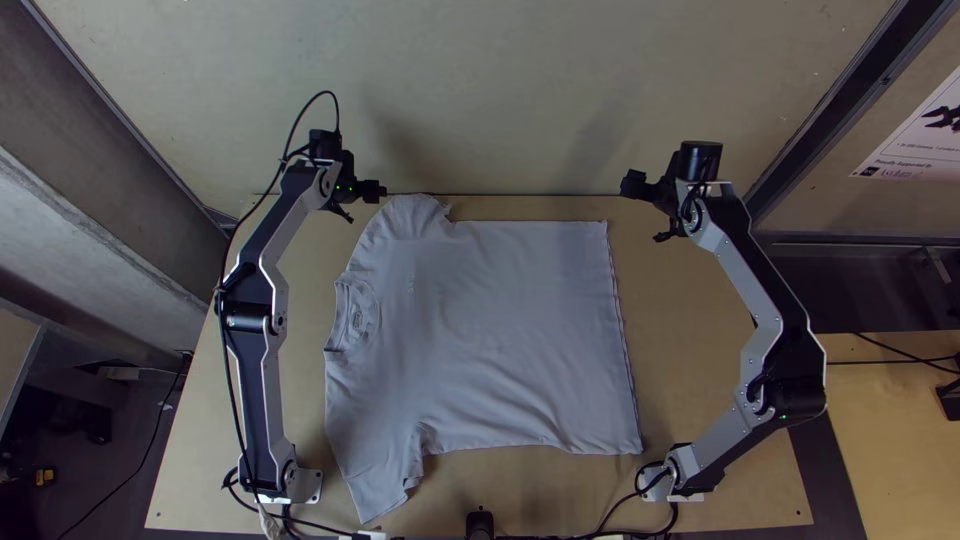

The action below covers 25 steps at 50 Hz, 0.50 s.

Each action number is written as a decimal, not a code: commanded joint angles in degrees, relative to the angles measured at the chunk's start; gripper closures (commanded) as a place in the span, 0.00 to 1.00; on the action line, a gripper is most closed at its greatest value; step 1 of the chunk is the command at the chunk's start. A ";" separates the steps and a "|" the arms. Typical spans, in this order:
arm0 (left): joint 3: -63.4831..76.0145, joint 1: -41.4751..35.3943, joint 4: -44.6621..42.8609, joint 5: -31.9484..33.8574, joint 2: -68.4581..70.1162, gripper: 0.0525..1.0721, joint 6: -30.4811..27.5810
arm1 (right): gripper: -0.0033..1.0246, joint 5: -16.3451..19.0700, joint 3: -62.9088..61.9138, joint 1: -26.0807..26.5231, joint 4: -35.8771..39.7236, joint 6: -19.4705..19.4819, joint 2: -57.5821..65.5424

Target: Fold the t-shirt

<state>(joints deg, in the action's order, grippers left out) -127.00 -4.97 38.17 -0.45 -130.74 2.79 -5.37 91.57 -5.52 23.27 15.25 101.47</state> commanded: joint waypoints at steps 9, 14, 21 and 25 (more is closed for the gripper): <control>-2.73 -0.30 -1.35 -0.26 -5.67 0.32 -0.59 | 0.04 0.36 0.36 -0.46 0.29 1.54 2.77; -3.08 -0.56 -2.05 -0.26 -7.16 0.32 -0.50 | 0.04 0.36 0.01 -0.37 0.29 1.54 3.12; -3.25 -1.27 -2.93 -0.26 -8.48 0.32 -0.24 | 0.04 0.36 -0.43 -0.28 0.29 1.54 4.00; -3.52 -1.62 -3.19 -0.34 -9.36 0.32 -0.24 | 0.04 0.44 -0.69 -0.28 0.29 1.54 4.70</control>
<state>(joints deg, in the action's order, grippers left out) -128.44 -5.82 35.64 -0.64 -138.32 2.81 -5.15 91.55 -5.52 23.27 15.90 104.18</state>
